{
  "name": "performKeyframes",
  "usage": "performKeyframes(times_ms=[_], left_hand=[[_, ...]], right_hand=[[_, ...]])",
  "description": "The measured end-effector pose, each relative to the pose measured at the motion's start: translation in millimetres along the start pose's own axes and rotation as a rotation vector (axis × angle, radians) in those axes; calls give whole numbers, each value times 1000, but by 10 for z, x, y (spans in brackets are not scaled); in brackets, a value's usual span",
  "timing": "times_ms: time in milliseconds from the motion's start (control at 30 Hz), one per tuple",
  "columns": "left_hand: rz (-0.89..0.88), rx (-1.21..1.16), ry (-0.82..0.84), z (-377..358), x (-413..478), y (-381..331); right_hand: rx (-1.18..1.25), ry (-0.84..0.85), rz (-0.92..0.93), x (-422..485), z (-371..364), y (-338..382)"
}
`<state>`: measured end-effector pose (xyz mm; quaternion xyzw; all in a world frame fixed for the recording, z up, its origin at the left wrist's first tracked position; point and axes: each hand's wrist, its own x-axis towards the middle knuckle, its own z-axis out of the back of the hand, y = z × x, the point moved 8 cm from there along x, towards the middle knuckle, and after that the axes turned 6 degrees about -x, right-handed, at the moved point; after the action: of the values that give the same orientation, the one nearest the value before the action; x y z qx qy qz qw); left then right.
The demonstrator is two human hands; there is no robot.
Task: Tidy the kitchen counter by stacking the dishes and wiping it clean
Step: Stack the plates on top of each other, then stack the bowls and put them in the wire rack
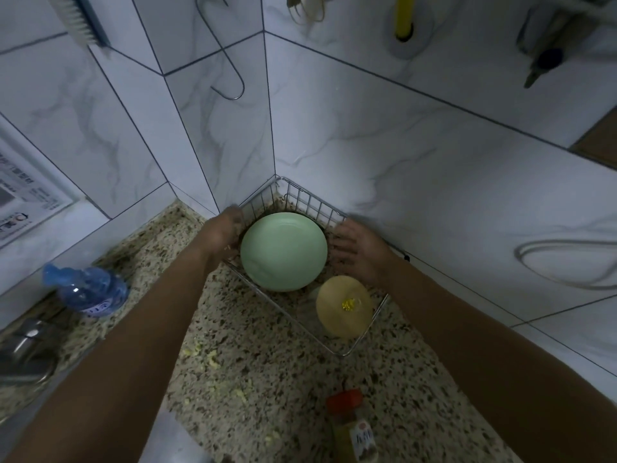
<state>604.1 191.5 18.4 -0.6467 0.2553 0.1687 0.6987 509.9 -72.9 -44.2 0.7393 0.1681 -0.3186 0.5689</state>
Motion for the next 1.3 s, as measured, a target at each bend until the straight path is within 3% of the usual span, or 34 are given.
performKeyframes(times_ms=[300, 500, 867, 1300], left_hand=[[-49, -211, 228, -138, -437, -31], [-157, -384, 331, -270, -911, -272], [-312, -275, 576, -1421, -2298, -317], [-127, -126, 776, -2952, -3463, 769]], right_hand=[[-54, -8, 259, -708, 304, 192], [-3, -113, 378, -1463, 691, 248], [11, -237, 383, -2976, 1810, -503], [54, -440, 383, -4716, 3253, -1628]])
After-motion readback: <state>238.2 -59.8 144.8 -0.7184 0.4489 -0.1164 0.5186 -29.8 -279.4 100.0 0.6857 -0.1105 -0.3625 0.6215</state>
